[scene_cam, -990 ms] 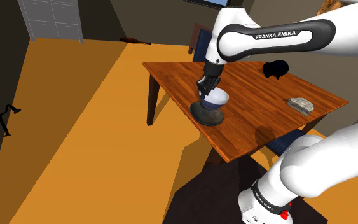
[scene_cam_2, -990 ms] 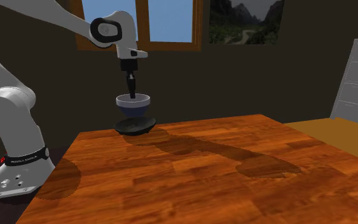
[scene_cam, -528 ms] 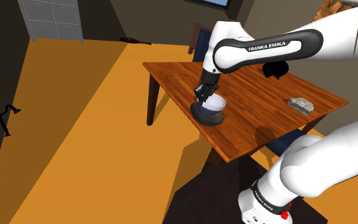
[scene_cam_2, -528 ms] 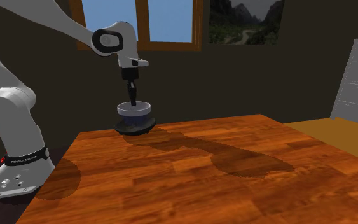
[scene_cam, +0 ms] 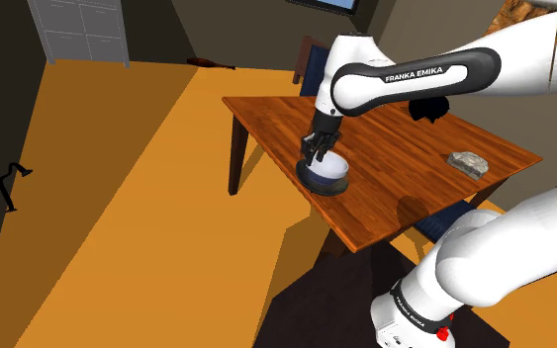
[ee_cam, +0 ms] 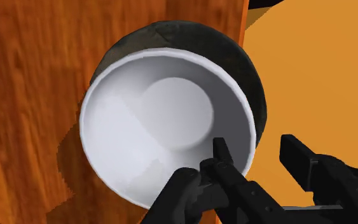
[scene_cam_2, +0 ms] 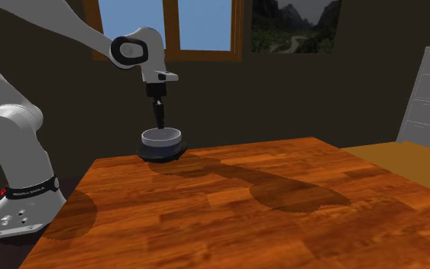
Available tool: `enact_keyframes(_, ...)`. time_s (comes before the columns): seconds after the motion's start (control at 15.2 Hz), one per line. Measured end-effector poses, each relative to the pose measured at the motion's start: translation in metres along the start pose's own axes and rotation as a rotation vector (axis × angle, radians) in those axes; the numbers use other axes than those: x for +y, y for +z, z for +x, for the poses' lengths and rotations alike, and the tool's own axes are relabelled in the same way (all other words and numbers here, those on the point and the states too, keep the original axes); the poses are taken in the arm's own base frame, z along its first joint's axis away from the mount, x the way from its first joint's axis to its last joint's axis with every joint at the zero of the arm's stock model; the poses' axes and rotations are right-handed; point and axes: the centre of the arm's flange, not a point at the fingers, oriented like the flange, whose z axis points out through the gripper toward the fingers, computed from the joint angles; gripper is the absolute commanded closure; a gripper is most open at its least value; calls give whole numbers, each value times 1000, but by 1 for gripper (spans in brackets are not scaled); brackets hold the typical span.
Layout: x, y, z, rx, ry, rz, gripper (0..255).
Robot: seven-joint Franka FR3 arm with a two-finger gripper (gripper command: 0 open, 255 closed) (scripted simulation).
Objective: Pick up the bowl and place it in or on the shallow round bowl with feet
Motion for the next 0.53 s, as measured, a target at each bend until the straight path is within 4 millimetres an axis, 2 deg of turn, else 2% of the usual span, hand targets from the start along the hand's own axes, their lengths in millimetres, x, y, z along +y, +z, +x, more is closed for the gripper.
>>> enact_keyframes(0.33, 0, 0, 0, 0, 0, 0, 0)
enact_keyframes(0.53, 0, -27, 0, 2, 0, 0, 0)
